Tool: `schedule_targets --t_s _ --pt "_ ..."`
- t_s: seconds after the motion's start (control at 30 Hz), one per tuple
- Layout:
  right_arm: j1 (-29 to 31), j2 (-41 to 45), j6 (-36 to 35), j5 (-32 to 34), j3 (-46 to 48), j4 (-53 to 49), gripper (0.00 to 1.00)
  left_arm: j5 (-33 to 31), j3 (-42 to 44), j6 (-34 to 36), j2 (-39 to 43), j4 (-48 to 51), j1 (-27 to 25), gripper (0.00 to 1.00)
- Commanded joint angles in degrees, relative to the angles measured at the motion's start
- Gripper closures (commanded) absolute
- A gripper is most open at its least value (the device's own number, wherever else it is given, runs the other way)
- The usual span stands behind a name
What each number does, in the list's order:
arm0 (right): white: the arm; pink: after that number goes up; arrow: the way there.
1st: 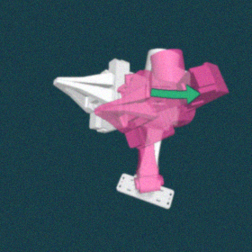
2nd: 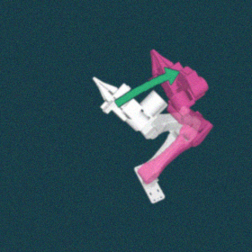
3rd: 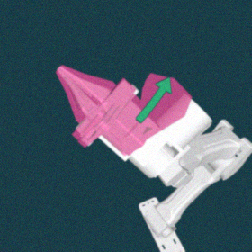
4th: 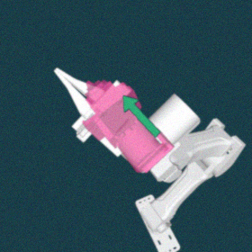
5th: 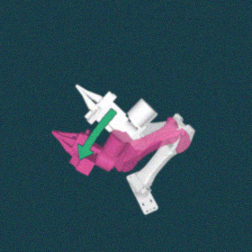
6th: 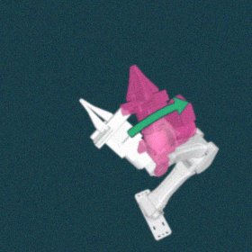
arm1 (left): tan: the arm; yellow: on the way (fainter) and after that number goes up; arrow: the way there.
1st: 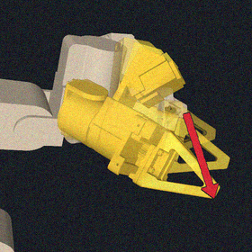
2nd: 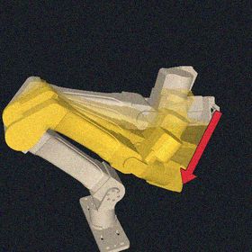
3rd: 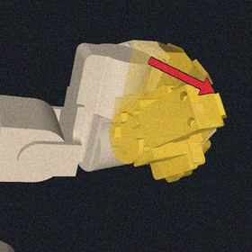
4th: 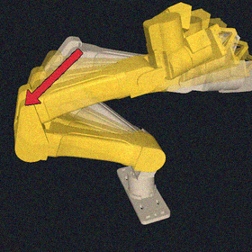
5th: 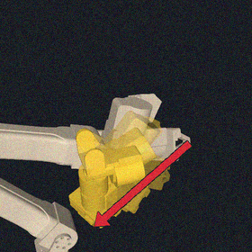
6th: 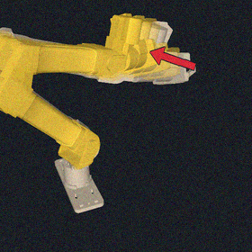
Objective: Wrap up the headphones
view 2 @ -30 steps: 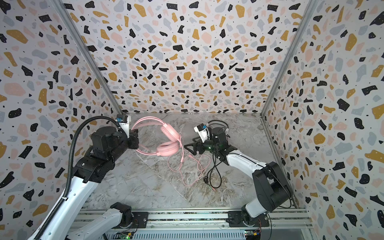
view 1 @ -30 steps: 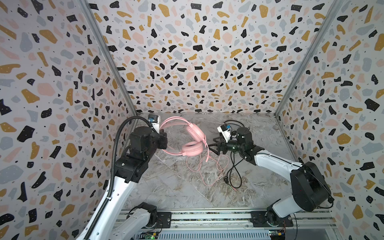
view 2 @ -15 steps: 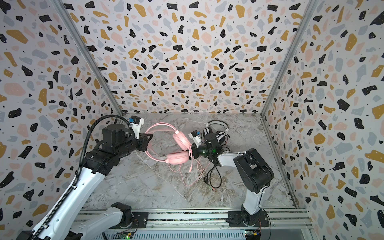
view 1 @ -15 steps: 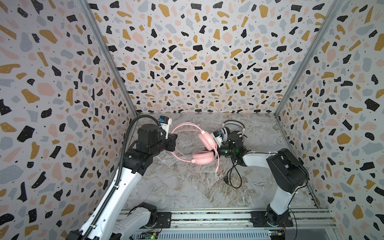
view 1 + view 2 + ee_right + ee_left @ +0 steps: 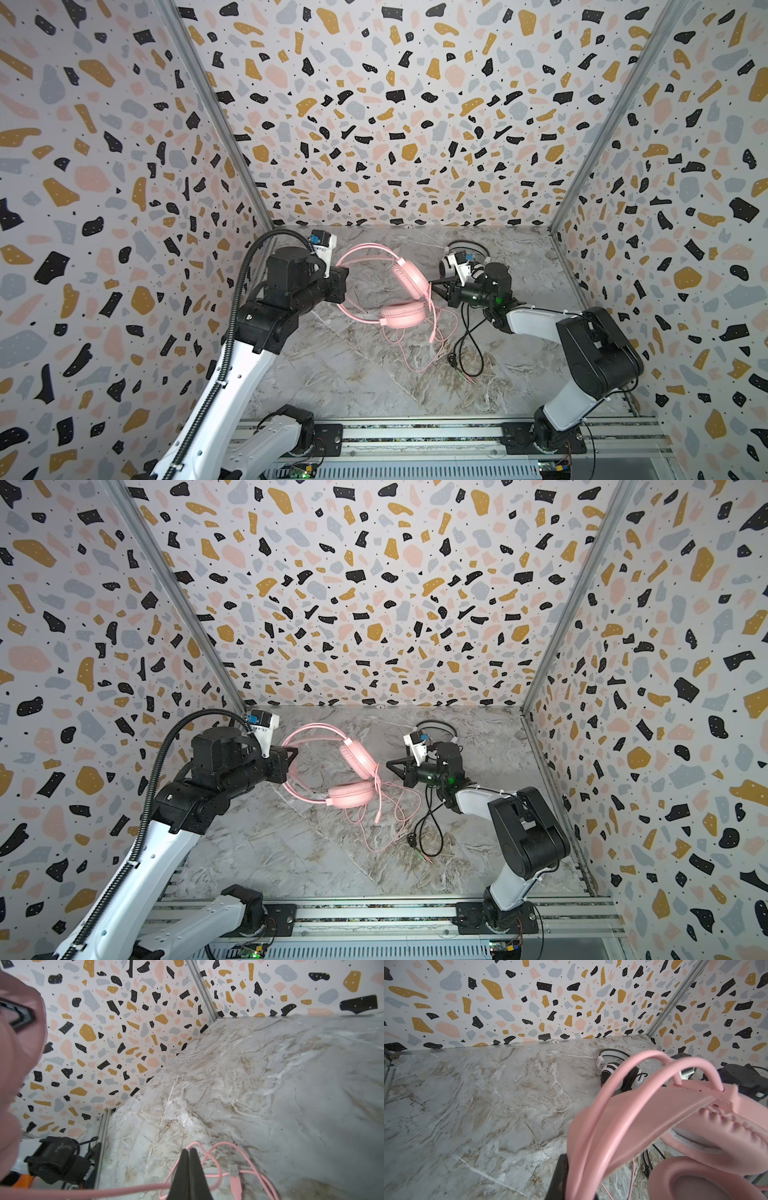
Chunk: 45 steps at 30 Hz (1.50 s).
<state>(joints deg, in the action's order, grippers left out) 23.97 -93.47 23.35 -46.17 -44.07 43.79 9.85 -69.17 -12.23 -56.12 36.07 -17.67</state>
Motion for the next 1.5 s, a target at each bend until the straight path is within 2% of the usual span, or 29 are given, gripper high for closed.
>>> schedule_targets --t_s 0.0,0.1,0.17,0.37,0.6,0.77,0.87,0.93,1.1,1.17,1.27,1.47 --pt "0.4 3.6 -3.2 0.5 -0.7 -3.2 0.81 0.5 -1.5 -1.6 0.3 -4.4 0.4 1.0" --pt "0.6 4.7 -3.8 1.8 2.4 -2.6 0.55 0.9 -1.8 -2.3 0.3 -4.7 0.4 1.0" --pt "0.6 4.7 -2.9 3.4 5.5 0.8 0.46 2.0 -2.4 -2.9 0.2 -4.5 0.5 1.0" --pt "0.6 4.8 -3.9 4.9 11.4 4.6 0.36 1.2 -3.9 -2.3 -0.5 -2.6 0.6 1.0" --pt "4.0 1.3 -5.9 5.3 9.2 6.8 0.27 3.9 -3.9 -2.0 -1.3 -2.7 0.6 1.0" --pt "4.7 -5.8 -2.1 2.4 3.3 12.4 0.27 5.3 -3.3 -2.3 -1.2 -2.9 0.6 1.0" --pt "4.8 -9.5 -0.3 2.0 0.1 15.2 0.3 6.0 -3.0 -2.7 -1.3 -3.2 0.7 1.0" --pt "4.8 -11.5 1.0 1.2 -1.9 16.3 0.39 6.5 -3.5 -2.7 -1.3 -2.7 0.7 1.0" --pt "4.0 -9.2 -0.4 2.0 -2.3 15.2 0.79 3.9 -3.8 -1.6 -0.6 -1.1 0.9 1.0" --pt "2.9 -6.8 -1.3 2.7 -2.2 12.9 0.88 3.1 -3.7 -1.4 -0.5 -0.7 1.0 1.0" --pt "0.9 -1.5 -3.3 3.7 -2.1 8.4 0.93 1.2 -2.8 -0.8 -0.1 -0.4 1.2 1.0" --pt "-0.9 13.6 -10.2 12.8 0.4 -3.8 1.0 -2.5 -0.7 -0.9 0.3 -0.7 1.4 1.0"
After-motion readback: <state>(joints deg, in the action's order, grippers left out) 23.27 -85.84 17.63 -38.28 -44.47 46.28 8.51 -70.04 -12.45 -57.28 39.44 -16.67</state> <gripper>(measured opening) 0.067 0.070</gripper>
